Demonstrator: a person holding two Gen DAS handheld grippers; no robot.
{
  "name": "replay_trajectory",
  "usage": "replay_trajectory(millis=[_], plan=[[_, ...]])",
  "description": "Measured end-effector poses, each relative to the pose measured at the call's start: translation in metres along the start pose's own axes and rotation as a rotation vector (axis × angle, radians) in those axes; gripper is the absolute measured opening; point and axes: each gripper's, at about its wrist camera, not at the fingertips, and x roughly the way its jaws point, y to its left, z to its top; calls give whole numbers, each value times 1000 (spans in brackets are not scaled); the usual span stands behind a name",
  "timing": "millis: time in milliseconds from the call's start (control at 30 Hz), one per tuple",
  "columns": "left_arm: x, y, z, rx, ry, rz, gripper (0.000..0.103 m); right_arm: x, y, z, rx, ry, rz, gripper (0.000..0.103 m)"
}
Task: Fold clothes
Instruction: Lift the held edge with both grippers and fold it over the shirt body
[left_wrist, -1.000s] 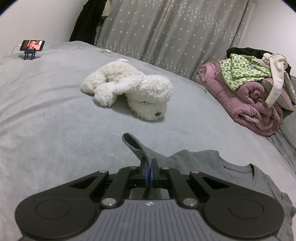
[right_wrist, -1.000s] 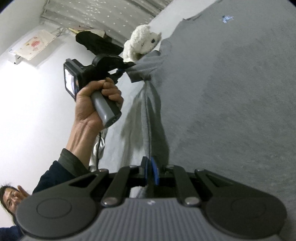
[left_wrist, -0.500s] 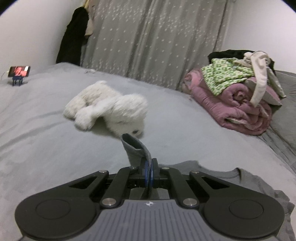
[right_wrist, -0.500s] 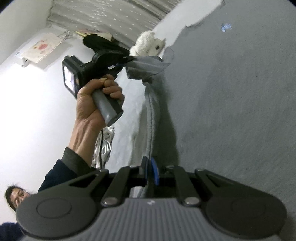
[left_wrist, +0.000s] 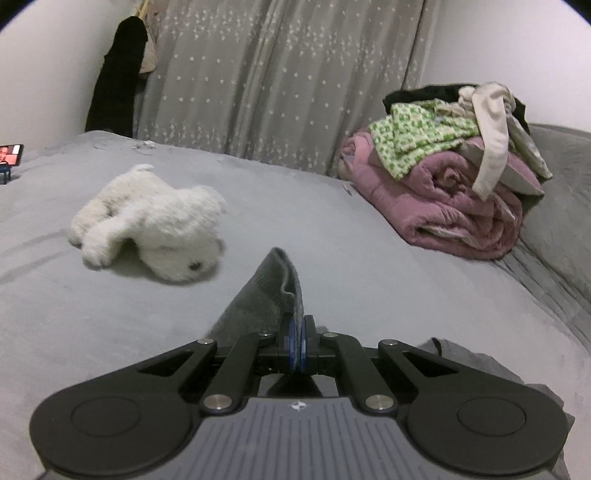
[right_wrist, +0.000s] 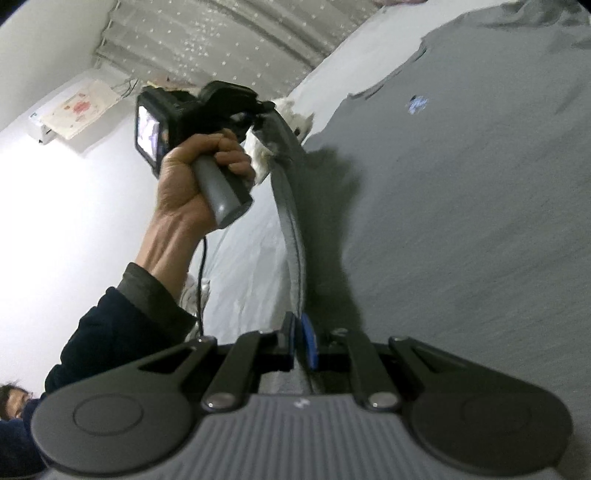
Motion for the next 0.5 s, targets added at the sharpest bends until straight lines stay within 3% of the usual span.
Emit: replay_trajectory(millis=[200,400,500], plan=[[22,-38,-15,63,14,-22,2,-11,14,-2,-24,-101,-127,7],[47,-66,-39,157,90,-13,2,1,1,-12,29,-30,-182,7],[51,-76,-44,176,130,-34,2,-4,-4,-18,44,-38,-199,7]])
